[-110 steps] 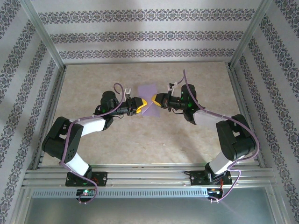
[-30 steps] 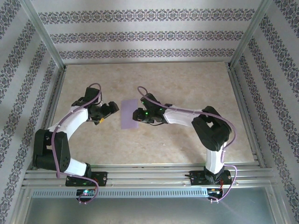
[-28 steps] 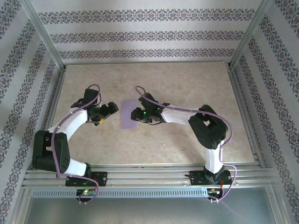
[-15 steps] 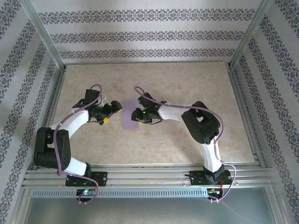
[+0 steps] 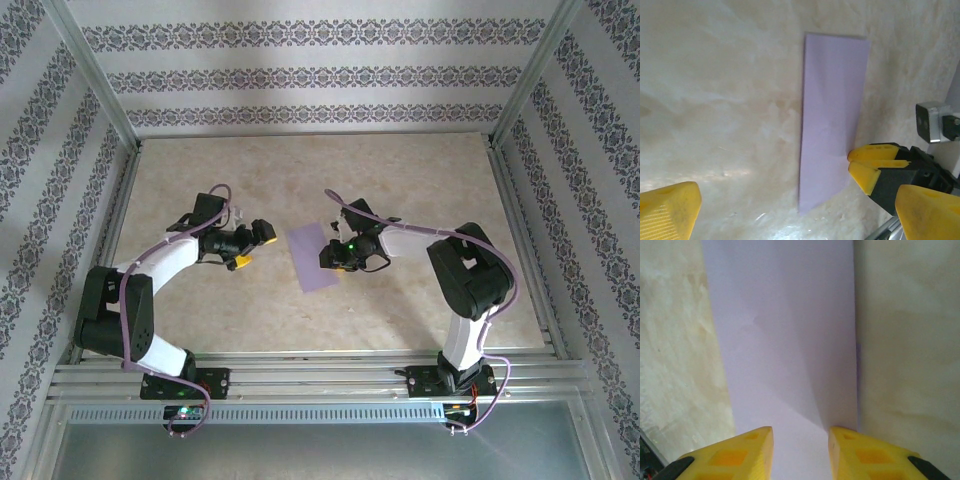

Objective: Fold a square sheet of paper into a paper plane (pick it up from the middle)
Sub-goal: Move the paper to the center of the table, then third fold the triangle at the center of the table.

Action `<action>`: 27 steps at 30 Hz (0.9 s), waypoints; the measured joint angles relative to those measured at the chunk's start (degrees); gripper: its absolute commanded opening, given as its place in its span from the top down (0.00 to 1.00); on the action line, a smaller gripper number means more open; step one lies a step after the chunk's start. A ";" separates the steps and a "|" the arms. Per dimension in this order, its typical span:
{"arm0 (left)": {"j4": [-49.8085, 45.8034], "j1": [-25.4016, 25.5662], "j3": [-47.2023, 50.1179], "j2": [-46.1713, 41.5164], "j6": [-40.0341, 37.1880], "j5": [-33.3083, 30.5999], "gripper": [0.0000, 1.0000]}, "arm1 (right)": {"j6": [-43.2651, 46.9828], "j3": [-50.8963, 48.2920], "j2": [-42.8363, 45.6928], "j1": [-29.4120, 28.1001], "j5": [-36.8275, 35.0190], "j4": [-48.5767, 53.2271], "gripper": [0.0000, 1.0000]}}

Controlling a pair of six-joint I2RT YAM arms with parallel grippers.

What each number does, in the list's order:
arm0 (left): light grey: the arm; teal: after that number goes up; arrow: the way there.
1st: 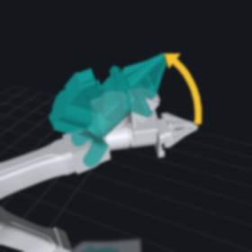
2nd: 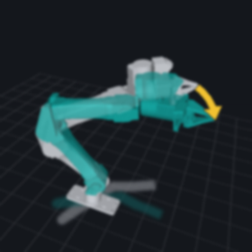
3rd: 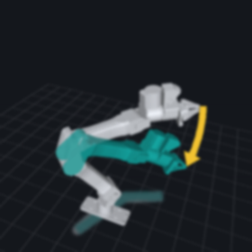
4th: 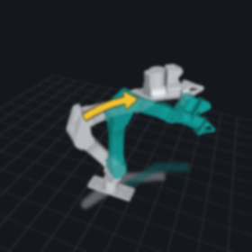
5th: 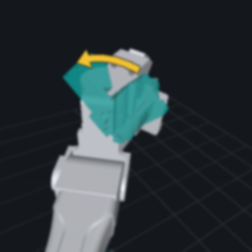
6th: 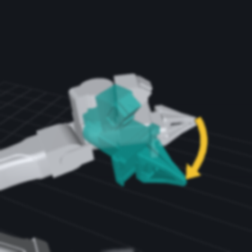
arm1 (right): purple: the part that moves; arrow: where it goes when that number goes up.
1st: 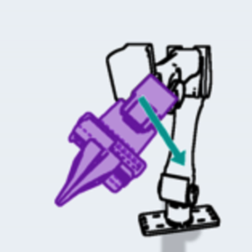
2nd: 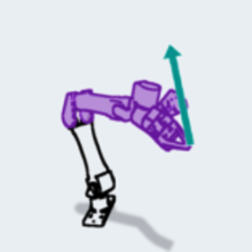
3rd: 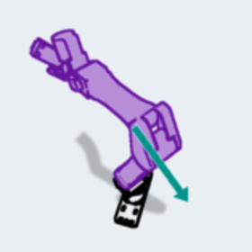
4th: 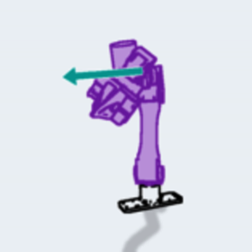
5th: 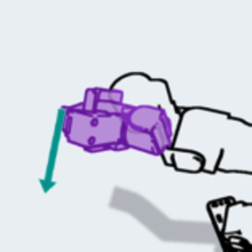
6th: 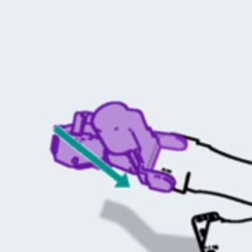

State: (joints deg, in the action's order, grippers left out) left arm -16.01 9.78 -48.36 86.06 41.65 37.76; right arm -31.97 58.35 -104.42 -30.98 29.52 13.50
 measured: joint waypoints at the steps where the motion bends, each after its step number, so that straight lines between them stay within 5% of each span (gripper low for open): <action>1: 0.81 0.90 0.63 0.00 0.90 0.09 0.00 | -1.14 -1.03 1.49 -0.02 -0.35 -0.90 0.64; 11: 7.91 9.66 4.96 0.72 10.27 -0.33 0.05 | -17.75 -11.50 9.35 -2.69 -7.72 -12.44 0.66; 27: 12.66 15.21 4.98 7.67 17.75 -0.44 0.44 | -24.06 -12.24 4.90 -2.91 -9.03 -16.81 0.66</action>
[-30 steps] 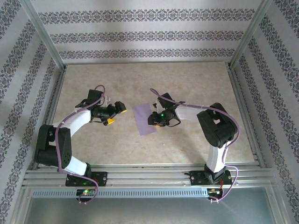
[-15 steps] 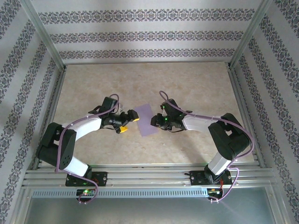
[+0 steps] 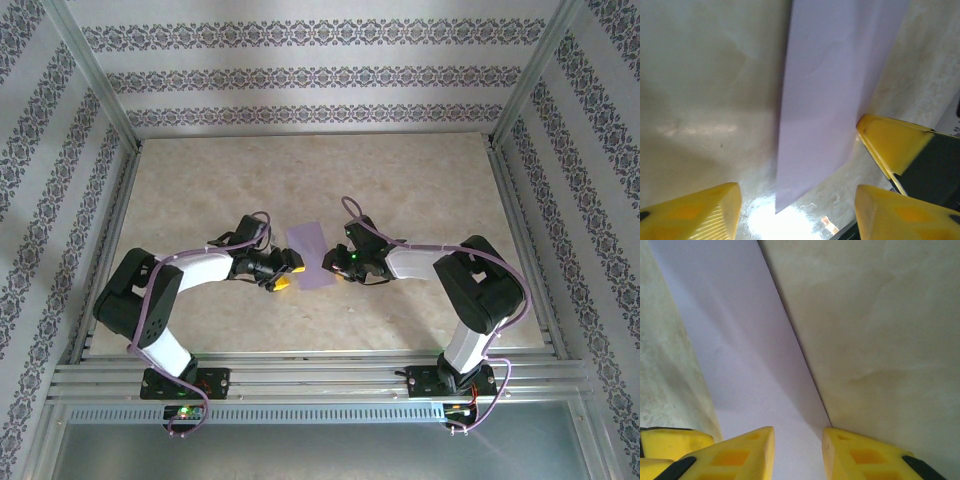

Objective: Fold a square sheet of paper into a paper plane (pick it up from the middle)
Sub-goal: Third fold the triangle at the center of the table.

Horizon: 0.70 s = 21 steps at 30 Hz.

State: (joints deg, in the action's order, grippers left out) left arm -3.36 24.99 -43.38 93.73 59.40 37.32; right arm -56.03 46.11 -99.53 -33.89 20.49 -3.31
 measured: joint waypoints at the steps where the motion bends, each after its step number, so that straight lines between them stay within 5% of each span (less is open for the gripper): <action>1: 0.00 0.15 -0.04 0.33 0.13 0.00 0.46 | -0.33 -0.02 -0.02 0.00 0.00 -0.04 0.66; 21: 1.40 1.64 -1.99 4.33 1.11 0.46 0.65 | -1.33 -0.39 -0.22 0.04 0.55 -1.29 0.66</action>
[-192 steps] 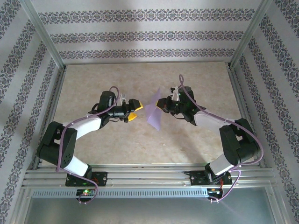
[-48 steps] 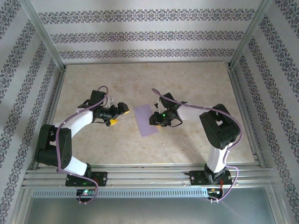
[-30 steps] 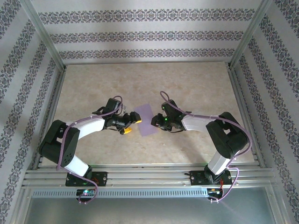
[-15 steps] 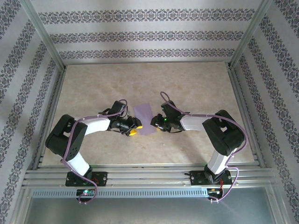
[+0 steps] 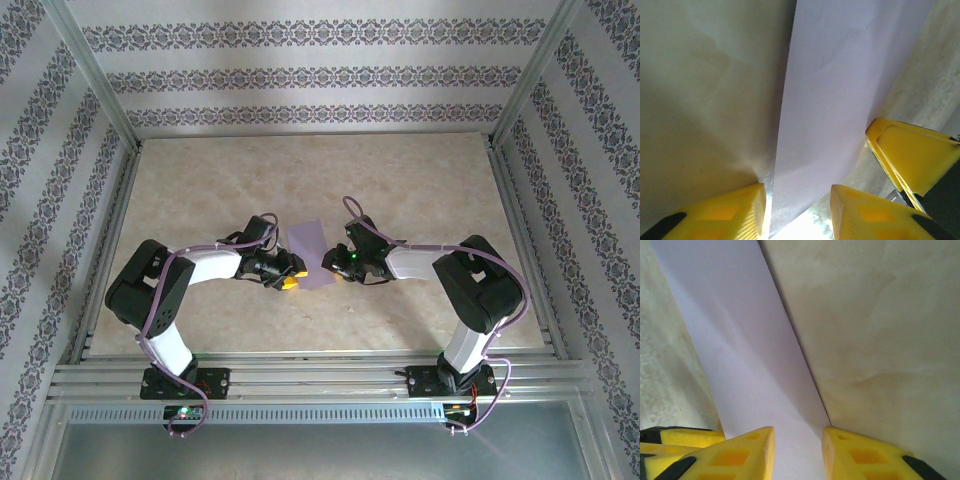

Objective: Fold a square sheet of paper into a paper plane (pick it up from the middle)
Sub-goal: Third fold the triangle at the center of the table.

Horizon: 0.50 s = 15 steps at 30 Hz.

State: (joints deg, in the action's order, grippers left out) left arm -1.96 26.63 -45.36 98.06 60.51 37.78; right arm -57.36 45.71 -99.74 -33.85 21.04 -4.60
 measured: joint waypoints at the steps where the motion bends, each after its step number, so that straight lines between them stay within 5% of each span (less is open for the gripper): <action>1: 0.17 0.00 -0.02 0.07 0.00 0.22 0.66 | 0.00 0.00 -0.04 0.09 0.02 0.00 0.66; 15: 3.30 -0.13 -0.63 0.09 -1.09 0.59 0.72 | 0.04 -0.15 -0.17 0.35 0.70 -0.37 0.66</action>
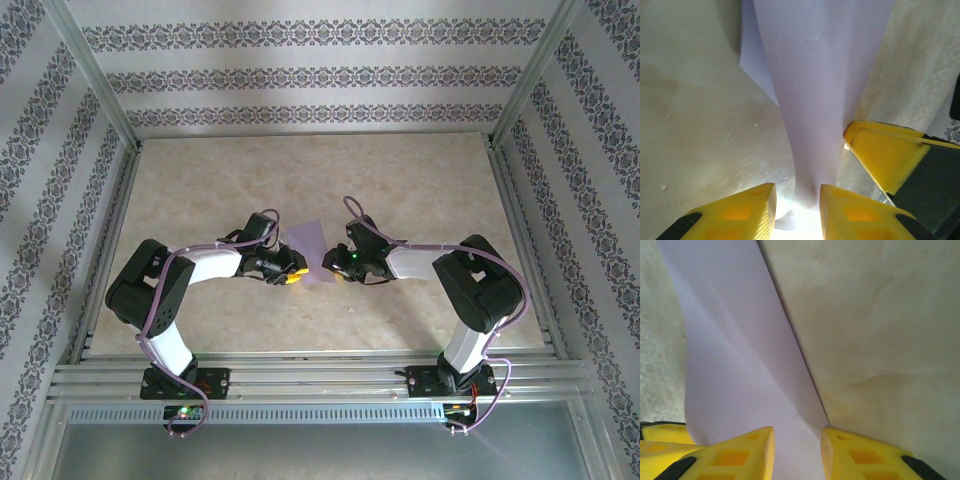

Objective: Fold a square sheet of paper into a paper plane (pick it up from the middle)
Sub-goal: Third fold the triangle at the center of the table.

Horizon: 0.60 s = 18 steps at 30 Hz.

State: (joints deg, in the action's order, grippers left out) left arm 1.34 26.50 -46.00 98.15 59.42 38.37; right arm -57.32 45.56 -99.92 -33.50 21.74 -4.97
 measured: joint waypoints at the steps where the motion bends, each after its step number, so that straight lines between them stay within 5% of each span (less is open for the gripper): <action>1: 0.50 0.00 0.00 0.00 0.00 0.00 0.72 | 0.00 0.00 0.00 0.00 0.02 0.00 0.66; 18: 2.16 -1.92 -1.92 2.49 -0.68 -0.24 0.77 | 0.07 0.02 -0.15 0.02 0.17 -0.07 0.66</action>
State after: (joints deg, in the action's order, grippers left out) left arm 3.51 24.58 -47.92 100.64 58.74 38.13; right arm -57.25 45.58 -100.07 -33.47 21.91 -5.04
